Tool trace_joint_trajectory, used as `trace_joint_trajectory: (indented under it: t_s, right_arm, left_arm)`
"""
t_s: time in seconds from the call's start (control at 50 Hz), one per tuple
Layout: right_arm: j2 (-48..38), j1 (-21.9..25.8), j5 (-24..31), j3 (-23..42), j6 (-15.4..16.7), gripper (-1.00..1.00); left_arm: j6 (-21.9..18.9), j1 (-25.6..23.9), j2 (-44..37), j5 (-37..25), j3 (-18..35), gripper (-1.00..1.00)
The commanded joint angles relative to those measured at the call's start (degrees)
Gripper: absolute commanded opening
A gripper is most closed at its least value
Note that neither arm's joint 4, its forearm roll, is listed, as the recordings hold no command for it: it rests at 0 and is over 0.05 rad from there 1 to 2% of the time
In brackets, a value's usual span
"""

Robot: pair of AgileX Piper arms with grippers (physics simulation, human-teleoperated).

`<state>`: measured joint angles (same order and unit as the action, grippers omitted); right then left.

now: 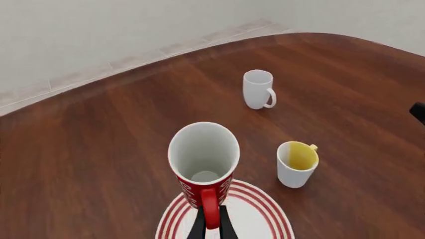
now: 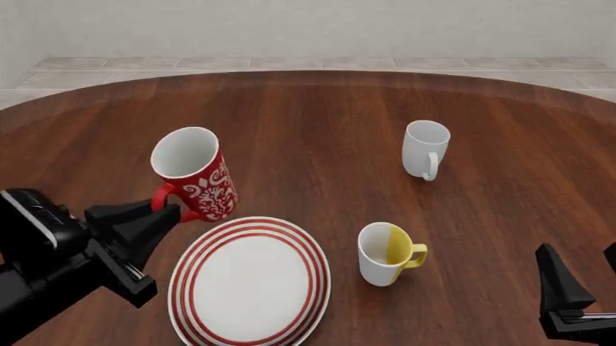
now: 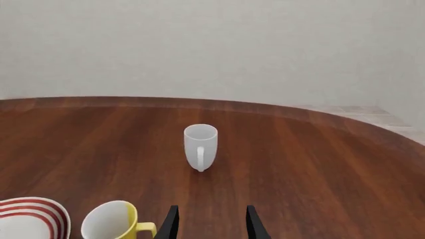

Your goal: Pick up the red mug and put it on the plate

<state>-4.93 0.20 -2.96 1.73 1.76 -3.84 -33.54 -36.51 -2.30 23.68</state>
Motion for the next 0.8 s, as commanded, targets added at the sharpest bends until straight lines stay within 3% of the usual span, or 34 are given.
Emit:
trace_joint_trajectory:
  t_s: [0.02,0.42,0.8]
  right_arm:
    - [0.5,0.2,1.0,0.6,0.1,1.0]
    - [1.3,-0.2,-0.2,-1.2,-0.2,1.0]
    - [1.5,-0.2,0.3,-0.9,-0.3,1.0]
  left_arm:
    - [0.5,0.5,6.8,-3.5,-3.7,-1.0]
    - [1.3,-0.7,9.7,-3.9,-7.4,-1.0]
    - [4.5,-3.1,1.4,8.7,-15.8,-1.0]
